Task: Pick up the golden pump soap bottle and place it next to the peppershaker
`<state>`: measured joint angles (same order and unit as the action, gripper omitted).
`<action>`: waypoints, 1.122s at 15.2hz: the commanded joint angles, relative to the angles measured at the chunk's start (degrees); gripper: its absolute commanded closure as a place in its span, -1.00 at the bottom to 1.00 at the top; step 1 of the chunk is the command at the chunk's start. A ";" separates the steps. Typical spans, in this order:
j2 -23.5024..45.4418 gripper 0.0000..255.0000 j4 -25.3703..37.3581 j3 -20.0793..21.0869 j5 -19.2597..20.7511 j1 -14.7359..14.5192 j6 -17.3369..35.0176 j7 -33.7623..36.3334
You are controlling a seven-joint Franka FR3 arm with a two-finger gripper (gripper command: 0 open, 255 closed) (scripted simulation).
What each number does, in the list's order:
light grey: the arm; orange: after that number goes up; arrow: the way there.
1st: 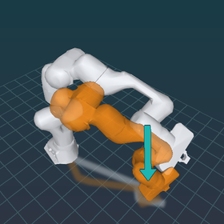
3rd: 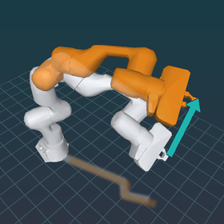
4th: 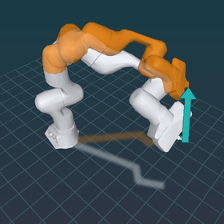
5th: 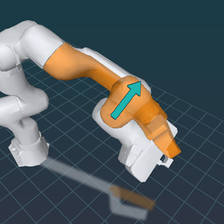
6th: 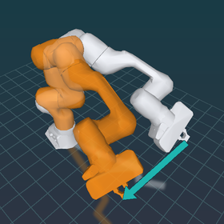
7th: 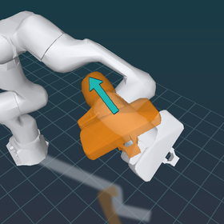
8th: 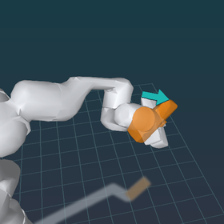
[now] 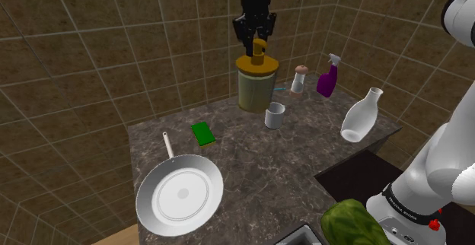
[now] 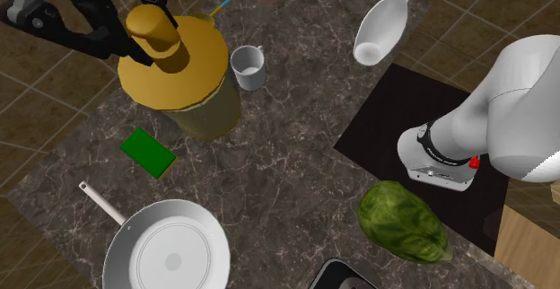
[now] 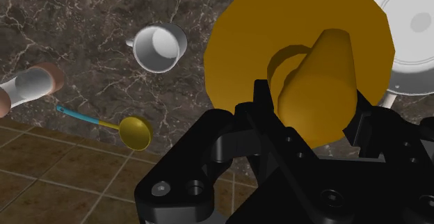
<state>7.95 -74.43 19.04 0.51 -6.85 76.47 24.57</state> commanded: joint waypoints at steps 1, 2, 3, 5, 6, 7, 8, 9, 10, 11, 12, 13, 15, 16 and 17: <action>0.55 1.00 2.34 0.06 0.19 -0.14 -1.79 0.11; 1.08 1.00 3.85 0.11 0.36 -0.28 -2.80 0.24; 1.65 1.00 5.43 0.18 0.55 -0.43 -3.84 0.38; 2.90 1.00 8.79 0.31 0.97 -0.80 -6.01 0.67; 3.17 1.00 9.48 0.33 1.06 -0.89 -6.44 0.72; 1.76 1.00 7.66 -0.26 0.64 0.25 -5.98 -0.81; 0.46 1.00 6.00 -0.86 0.28 1.34 -5.59 -2.35; -0.73 1.00 4.50 -1.48 -0.03 2.39 -5.25 -3.89; -1.84 1.00 3.13 -2.13 -0.28 3.37 -4.96 -5.43; -2.85 1.00 1.89 -2.81 -0.48 4.30 -4.71 -6.96; -3.77 1.00 0.76 -3.49 -0.64 5.20 -4.49 -8.50; -4.61 1.00 -0.26 -4.19 -0.75 6.06 -4.30 -10.03; -6.06 1.00 -1.99 -5.63 -0.87 7.69 -4.00 -13.08; -6.67 1.00 -2.72 -6.36 -0.87 8.47 -3.89 -14.59; -7.20 1.00 -3.35 -7.07 -0.84 9.26 -3.78 -16.10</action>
<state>1.50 -76.74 12.87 -0.33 1.40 72.32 10.47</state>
